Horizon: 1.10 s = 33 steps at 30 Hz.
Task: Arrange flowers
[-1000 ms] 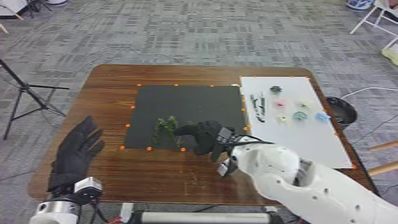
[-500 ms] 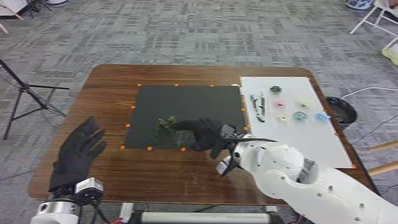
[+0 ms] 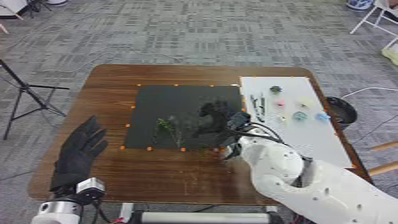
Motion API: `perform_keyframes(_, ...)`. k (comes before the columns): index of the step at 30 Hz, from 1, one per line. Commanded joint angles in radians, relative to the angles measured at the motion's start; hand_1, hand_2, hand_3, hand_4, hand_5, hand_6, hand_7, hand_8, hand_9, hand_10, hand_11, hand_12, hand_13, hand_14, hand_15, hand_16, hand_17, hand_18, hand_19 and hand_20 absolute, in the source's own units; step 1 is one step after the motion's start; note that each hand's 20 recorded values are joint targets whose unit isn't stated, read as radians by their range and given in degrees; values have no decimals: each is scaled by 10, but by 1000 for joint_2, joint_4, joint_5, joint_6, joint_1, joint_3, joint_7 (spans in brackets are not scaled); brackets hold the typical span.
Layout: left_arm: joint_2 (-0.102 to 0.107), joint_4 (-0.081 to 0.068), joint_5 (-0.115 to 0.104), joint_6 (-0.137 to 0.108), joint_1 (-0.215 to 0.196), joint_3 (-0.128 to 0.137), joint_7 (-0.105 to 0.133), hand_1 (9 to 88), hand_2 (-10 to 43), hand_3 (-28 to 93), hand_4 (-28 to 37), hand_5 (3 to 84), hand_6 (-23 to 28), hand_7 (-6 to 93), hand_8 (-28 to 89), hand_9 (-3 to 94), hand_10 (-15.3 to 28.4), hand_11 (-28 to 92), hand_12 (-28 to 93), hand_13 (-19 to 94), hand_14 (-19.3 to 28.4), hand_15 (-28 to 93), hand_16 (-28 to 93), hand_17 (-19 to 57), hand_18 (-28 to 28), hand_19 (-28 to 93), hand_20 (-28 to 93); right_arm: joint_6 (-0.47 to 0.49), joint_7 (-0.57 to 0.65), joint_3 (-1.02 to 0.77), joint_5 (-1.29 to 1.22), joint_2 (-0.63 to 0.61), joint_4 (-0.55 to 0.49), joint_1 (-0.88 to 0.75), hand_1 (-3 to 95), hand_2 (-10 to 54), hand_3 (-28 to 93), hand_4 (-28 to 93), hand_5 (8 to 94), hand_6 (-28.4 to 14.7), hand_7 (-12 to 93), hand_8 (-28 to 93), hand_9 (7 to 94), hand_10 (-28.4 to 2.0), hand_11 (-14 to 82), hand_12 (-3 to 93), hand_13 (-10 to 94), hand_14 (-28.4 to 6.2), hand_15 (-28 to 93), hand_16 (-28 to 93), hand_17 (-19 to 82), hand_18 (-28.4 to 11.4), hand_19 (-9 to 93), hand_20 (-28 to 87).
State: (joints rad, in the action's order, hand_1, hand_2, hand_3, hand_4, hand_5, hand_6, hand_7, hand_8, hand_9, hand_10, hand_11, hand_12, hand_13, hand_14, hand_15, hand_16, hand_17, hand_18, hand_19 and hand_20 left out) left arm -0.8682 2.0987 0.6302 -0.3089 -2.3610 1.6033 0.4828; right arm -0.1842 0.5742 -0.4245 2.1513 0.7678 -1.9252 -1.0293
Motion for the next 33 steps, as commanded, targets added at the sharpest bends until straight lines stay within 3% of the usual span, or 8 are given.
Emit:
perform_keyframes(1,-11,11,6,-2,-7,-2,8,245,-46,695,-265,260,20,204,-90,191,99,189,208,159,121,263,76,-106,193,363,148,61,149,-61,32,-120,136,69,220,-95,747,-283,638,-21,352,-123,703,-131,601,397,730,-82,838,362,386,-220,932,485)
perform_keyframes(10,-13,17,7,-5,-22,6,7,244,-47,698,-266,263,20,202,-90,191,99,190,208,160,122,263,75,-106,194,364,148,130,175,-80,18,-231,138,20,237,-95,710,-283,699,-12,459,-140,757,-119,598,397,747,-83,833,368,395,-223,932,487)
perform_keyframes(25,2,13,5,0,-12,-1,12,243,-43,694,-266,266,21,202,-90,195,101,191,205,160,123,264,75,-106,194,364,148,94,167,32,-10,-183,205,123,196,-95,674,-283,732,-11,451,-144,781,-117,591,400,765,-82,829,375,413,-226,932,505)
perform_keyframes(33,1,9,8,7,-6,-1,8,242,-41,696,-267,269,21,203,-91,197,101,193,204,161,123,266,74,-106,194,364,148,131,153,68,-26,-141,250,157,179,-91,687,-283,735,-12,442,-138,782,-119,586,404,766,-80,827,380,415,-225,932,507)
